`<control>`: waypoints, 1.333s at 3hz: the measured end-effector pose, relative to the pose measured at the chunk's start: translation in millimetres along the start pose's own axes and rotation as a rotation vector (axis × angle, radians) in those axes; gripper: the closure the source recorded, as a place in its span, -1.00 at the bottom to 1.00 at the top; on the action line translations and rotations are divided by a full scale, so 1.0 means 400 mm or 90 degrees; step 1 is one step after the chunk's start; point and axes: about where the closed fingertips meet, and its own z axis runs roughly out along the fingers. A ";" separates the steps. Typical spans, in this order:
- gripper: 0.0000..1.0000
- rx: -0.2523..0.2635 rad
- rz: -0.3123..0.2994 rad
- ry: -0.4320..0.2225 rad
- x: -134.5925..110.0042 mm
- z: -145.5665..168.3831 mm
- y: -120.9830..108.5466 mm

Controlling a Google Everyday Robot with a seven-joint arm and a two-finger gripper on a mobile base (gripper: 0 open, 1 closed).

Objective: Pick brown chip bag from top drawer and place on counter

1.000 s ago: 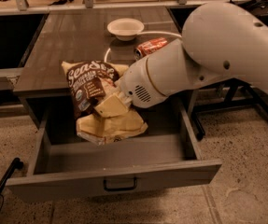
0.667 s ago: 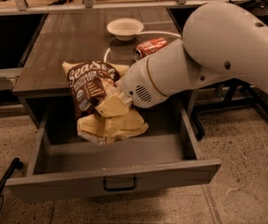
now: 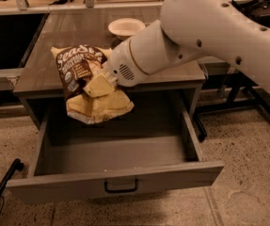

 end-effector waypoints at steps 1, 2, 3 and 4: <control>1.00 0.019 -0.025 -0.013 -0.091 0.051 -0.084; 1.00 0.044 -0.029 -0.019 -0.166 0.109 -0.159; 1.00 0.069 -0.015 -0.013 -0.207 0.172 -0.220; 0.64 0.087 0.010 -0.009 -0.224 0.221 -0.274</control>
Offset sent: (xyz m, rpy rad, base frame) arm 0.1349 0.0791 0.0311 0.0022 -0.1163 -0.0663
